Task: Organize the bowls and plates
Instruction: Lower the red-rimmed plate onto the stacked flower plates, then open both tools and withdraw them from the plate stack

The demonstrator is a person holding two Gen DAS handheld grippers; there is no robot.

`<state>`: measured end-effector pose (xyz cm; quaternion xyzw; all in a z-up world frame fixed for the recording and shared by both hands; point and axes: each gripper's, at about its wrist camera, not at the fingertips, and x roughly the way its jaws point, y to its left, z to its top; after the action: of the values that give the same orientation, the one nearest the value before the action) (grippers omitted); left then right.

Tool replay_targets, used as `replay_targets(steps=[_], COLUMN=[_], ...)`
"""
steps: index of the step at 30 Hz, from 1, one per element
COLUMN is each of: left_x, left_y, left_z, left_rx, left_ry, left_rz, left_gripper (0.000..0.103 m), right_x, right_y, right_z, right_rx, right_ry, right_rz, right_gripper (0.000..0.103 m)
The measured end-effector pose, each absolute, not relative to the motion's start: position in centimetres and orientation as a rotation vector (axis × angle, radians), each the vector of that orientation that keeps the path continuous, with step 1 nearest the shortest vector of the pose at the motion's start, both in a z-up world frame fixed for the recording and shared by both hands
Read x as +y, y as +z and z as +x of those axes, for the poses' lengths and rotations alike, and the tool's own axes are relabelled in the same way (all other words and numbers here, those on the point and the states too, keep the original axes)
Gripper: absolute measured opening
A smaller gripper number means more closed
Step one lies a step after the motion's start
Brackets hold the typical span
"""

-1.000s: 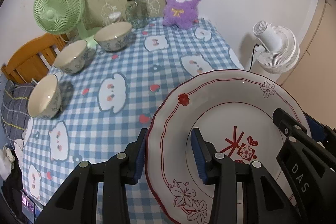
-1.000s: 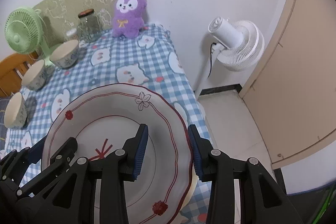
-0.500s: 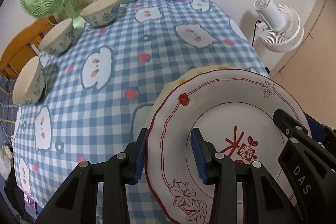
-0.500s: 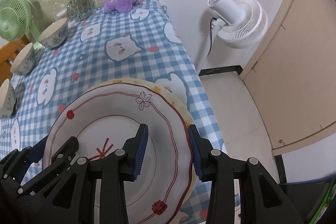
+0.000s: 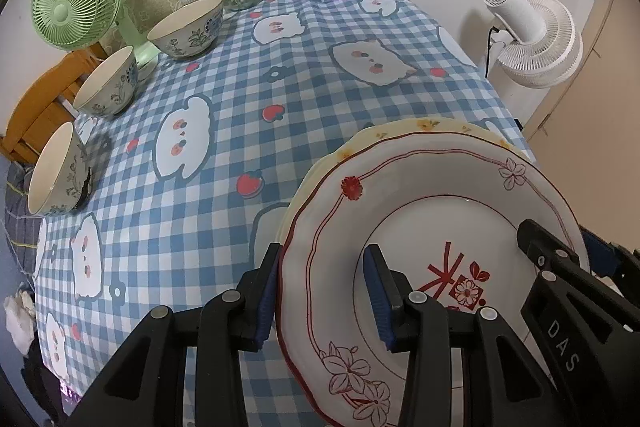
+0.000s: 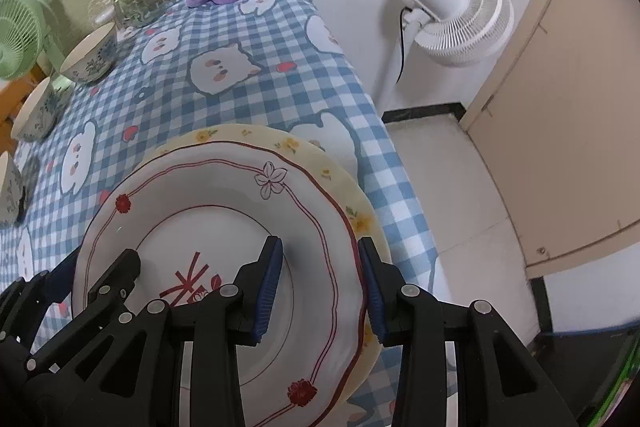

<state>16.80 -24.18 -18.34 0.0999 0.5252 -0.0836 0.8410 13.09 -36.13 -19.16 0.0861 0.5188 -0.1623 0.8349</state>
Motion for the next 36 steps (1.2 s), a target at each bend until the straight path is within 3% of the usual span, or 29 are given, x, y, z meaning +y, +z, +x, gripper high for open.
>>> replay_targets(steps=[13, 21, 26, 29, 36], left_x=[-24.4, -24.7, -24.7, -24.5, -25.0], left_y=[-18.3, -18.4, -18.4, -18.2, -15.4], left_z=[17.1, 16.8, 16.7, 16.7, 16.0], left_rx=[1.118, 1.131, 1.139, 1.159, 1.111], left_ry=[-0.197, -0.213, -0.202, -0.239, -0.280], left_rz=[0.188, 0.181, 0.192, 0.187, 0.193], left_gripper=[0.045, 0.060, 0.061, 0.074, 0.077], right_x=[-36.5, -36.6, -36.6, -36.6, -34.5], right_y=[-19.0, -18.8, -18.7, -17.9, -15.2], right_z=[13.2, 13.0, 12.8, 12.7, 12.8], right_rx=[1.098, 1.102, 1.111, 1.080, 1.034], right_ry=[-0.342, -0.337, -0.341, -0.300, -0.296], right_rz=[0.211, 0.215, 0.223, 0.270, 0.193], right_gripper=[0.044, 0.045, 0.045, 0.054, 0.073])
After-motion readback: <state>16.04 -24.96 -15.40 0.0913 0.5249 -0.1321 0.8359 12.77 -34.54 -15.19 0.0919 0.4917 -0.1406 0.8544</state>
